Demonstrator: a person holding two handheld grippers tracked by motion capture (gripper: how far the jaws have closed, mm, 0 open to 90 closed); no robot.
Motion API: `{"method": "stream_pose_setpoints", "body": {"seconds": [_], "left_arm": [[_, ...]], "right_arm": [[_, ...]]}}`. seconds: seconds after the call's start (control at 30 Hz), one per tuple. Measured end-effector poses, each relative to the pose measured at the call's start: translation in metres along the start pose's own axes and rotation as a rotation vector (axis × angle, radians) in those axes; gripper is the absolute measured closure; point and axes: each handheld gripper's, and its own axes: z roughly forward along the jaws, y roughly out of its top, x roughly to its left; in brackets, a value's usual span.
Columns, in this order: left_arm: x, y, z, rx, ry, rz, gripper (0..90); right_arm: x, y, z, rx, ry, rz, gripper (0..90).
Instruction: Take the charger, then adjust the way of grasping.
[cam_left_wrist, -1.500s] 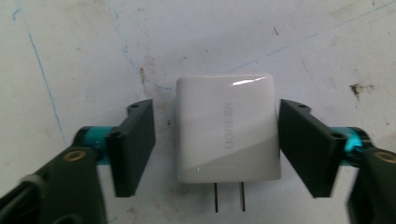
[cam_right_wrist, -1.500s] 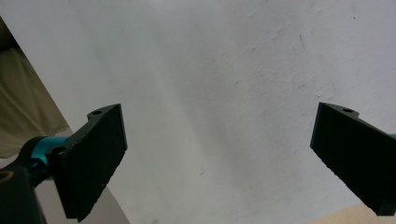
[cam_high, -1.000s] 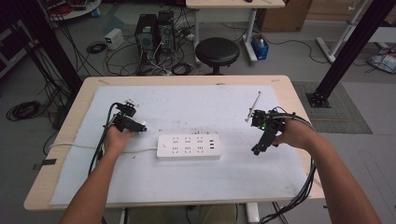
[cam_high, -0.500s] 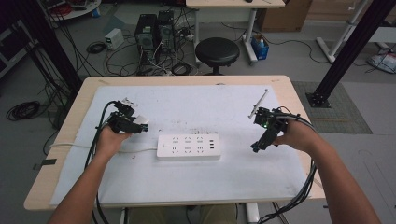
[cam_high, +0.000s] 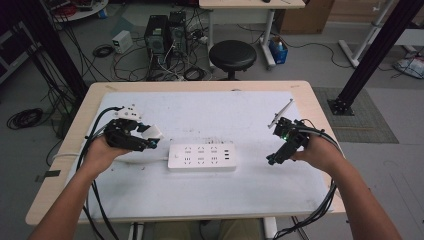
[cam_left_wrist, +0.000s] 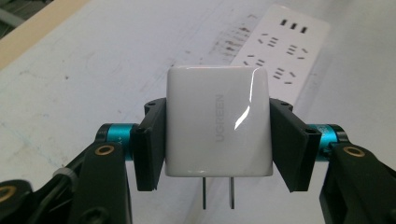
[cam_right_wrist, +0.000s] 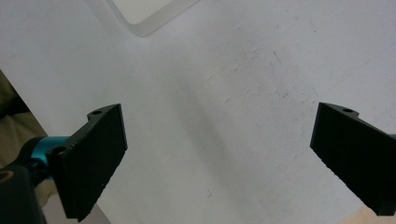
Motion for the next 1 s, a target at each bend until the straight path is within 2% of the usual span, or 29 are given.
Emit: {"method": "stream_pose_setpoints", "body": {"seconds": [0.07, 0.13, 0.2, 0.23, 0.43, 0.63, 0.67, 0.7, 0.83, 0.9, 0.93, 0.97, 1.0], "left_arm": [[-0.004, 0.002, -0.005, -0.011, -0.011, 0.023, 42.5], [-0.007, 0.004, -0.009, 0.001, -0.016, 0.055, 42.5], [-0.01, 0.005, -0.01, -0.004, -0.026, 0.079, 42.5], [-0.012, 0.005, -0.011, -0.011, -0.036, 0.096, 42.5], [-0.02, 0.007, -0.012, -0.027, -0.071, 0.14, 42.6], [-0.025, 0.008, -0.013, -0.053, -0.1, 0.16, 42.5], [-0.025, 0.008, -0.013, -0.052, -0.106, 0.168, 42.5], [-0.025, 0.008, -0.014, -0.054, -0.109, 0.171, 42.5], [-0.026, 0.009, -0.014, -0.061, -0.119, 0.174, 42.5], [-0.026, 0.01, -0.014, -0.06, -0.121, 0.183, 42.5], [-0.027, 0.011, -0.014, -0.061, -0.124, 0.185, 42.5], [-0.029, 0.012, -0.013, -0.063, -0.126, 0.188, 42.5], [-0.03, 0.014, -0.012, -0.067, -0.128, 0.193, 42.5]], "right_arm": [[0.004, -0.001, -0.001, -0.013, -0.006, 0.016, 3.1], [0.007, -0.001, -0.001, -0.016, -0.005, 0.029, 3.1], [0.007, -0.001, -0.001, -0.021, -0.01, 0.019, 3.1], [0.008, -0.002, -0.001, -0.024, -0.017, 0.03, 3.1], [0.01, -0.002, -0.002, -0.038, -0.013, 0.051, 3.1], [0.012, 0.001, -0.004, -0.078, -0.032, 0.067, 3.1], [0.013, 0.001, -0.006, -0.099, -0.033, 0.088, 3.1], [0.013, 0.001, -0.006, -0.099, -0.033, 0.088, 3.1], [0.012, 0.001, -0.009, -0.129, -0.006, 0.132, 3.1], [0.013, 0.0, -0.01, -0.147, 0.034, 0.162, 3.1], [0.013, 0.0, -0.01, -0.147, 0.034, 0.162, 3.1], [0.015, 0.0, -0.01, -0.16, 0.054, 0.195, 3.1], [0.015, 0.0, -0.01, -0.16, 0.054, 0.195, 3.1]]}}
